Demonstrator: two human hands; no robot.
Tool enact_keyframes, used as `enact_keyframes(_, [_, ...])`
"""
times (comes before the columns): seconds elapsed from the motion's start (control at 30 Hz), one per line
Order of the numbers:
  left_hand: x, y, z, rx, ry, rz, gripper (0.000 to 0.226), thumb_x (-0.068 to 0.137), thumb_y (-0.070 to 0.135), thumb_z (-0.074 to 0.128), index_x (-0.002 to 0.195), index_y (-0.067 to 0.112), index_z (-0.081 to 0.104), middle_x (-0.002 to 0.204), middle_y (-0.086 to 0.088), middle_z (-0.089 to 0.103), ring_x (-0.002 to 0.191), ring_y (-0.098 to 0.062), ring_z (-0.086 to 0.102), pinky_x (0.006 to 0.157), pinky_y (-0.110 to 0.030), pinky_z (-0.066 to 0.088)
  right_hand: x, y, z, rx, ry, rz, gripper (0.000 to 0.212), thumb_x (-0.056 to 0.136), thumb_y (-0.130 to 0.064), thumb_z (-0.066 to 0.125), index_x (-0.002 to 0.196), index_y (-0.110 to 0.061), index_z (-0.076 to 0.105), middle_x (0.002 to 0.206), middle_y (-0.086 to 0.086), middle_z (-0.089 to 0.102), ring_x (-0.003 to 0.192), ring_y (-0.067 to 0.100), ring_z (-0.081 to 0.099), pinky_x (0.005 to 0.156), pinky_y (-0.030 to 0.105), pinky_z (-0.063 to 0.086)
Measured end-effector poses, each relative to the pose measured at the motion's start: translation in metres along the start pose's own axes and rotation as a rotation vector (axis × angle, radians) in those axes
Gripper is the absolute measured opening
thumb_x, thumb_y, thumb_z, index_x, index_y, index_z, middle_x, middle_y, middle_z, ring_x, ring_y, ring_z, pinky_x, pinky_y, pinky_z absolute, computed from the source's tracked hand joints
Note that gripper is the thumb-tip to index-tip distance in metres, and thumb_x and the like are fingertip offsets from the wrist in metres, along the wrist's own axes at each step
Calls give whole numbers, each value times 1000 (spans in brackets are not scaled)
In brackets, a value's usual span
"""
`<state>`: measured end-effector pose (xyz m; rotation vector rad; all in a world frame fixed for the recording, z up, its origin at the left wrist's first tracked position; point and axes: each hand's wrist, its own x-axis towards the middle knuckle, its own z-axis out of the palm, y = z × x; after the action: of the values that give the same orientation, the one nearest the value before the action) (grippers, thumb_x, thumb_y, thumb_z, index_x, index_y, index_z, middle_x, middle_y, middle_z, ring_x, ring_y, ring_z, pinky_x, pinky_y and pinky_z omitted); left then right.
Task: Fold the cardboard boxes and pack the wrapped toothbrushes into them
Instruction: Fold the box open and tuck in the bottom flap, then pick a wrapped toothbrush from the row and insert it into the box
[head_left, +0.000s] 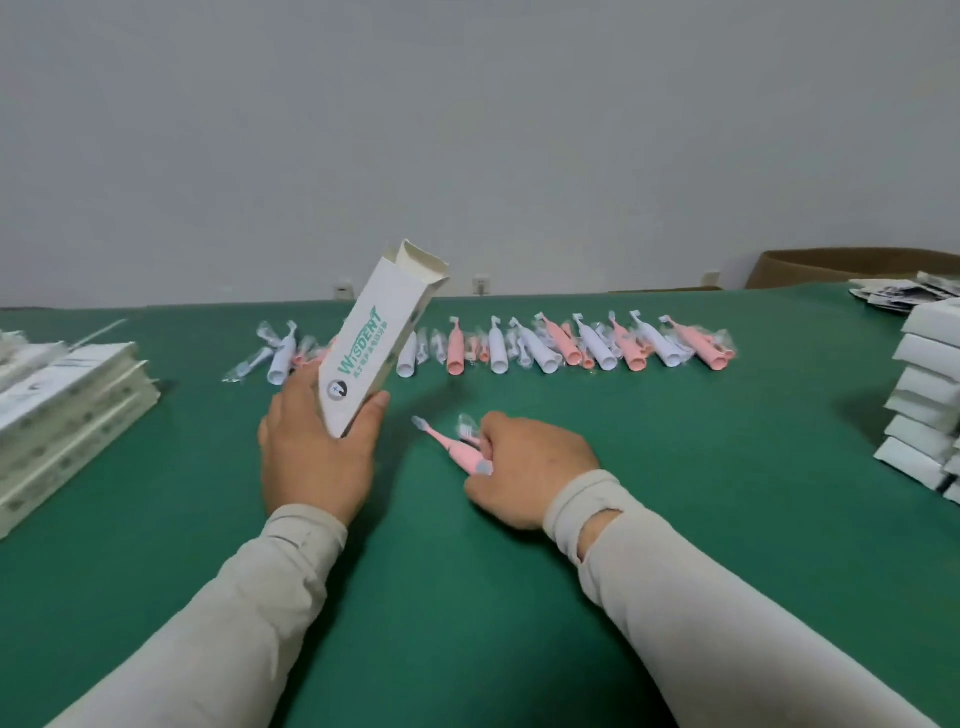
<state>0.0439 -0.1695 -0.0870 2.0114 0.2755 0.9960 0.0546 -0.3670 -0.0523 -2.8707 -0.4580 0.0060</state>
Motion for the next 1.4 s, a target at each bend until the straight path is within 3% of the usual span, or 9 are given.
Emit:
enact_keyframes(0.17, [-2, -15, -24, -41, 4, -45, 49, 75, 52, 73, 116, 35, 53, 110, 6, 61, 106, -28, 56, 95, -49, 48, -2, 8, 15, -5, 65, 18, 34, 82, -65, 58, 88, -31, 53, 98, -4, 48, 100, 23, 50, 80, 35, 46])
enact_keyframes(0.3, [2, -19, -23, -51, -12, -32, 48, 78, 46, 77, 117, 35, 52, 112, 4, 61, 106, -27, 57, 95, -48, 49, -4, 21, 11, 386, 226, -48, 27, 75, -58, 72, 68, -33, 62, 107, -15, 52, 105, 13, 47, 95, 32, 40])
enact_keyframes(0.43, [8, -25, -24, 110, -82, 65, 55, 77, 35, 81, 124, 26, 55, 115, -1, 57, 114, -28, 47, 99, -37, 35, -7, 34, -14, 878, 596, 19, 45, 74, -60, 65, 65, -16, 66, 77, -12, 61, 68, 8, 52, 67, 26, 44])
enact_keyframes(0.57, [16, -30, -25, 319, -276, 111, 51, 77, 28, 78, 122, 24, 56, 136, -9, 50, 133, -29, 36, 108, -39, 25, -13, 49, -23, 1288, 602, 51, 30, 87, -38, 68, 70, -14, 61, 57, -6, 55, 51, 8, 48, 45, 21, 43])
enact_keyframes(0.67, [15, -31, -26, 333, -335, 100, 57, 76, 26, 80, 128, 28, 56, 152, -9, 37, 145, -28, 23, 115, -38, 19, -13, 48, -20, 1425, 578, 6, 5, 95, -12, 63, 98, -8, 61, 68, 2, 69, 57, 15, 63, 47, 23, 51])
enact_keyframes(0.77, [12, -26, -25, 299, -347, 122, 62, 75, 21, 83, 130, 31, 58, 157, -3, 32, 143, -30, 25, 116, -40, 20, -11, 47, -23, 1607, 593, -51, 12, 94, -4, 62, 104, -5, 56, 82, 9, 72, 69, 18, 71, 58, 24, 57])
enact_keyframes(1.1, [11, -24, -26, 286, -344, 209, 63, 75, 20, 84, 132, 26, 58, 147, -1, 47, 135, -28, 39, 114, -41, 28, -11, 45, -18, 1539, 464, -98, 21, 92, -8, 68, 109, -2, 59, 89, 13, 75, 76, 24, 74, 65, 28, 60])
enact_keyframes(1.27, [9, -23, -27, 244, -291, 227, 62, 73, 16, 85, 129, 22, 60, 136, 2, 55, 124, -27, 45, 104, -31, 28, -12, 43, -19, 1350, 575, -9, 18, 89, -14, 73, 99, -9, 60, 85, 8, 75, 74, 24, 75, 65, 31, 61])
enact_keyframes(1.4, [7, -21, -26, 240, -298, 248, 61, 73, 16, 85, 128, 23, 60, 132, 5, 55, 120, -24, 44, 102, -31, 30, -13, 46, -23, 1384, 626, 18, 19, 88, -15, 74, 99, -9, 60, 84, 9, 76, 74, 23, 75, 65, 30, 60])
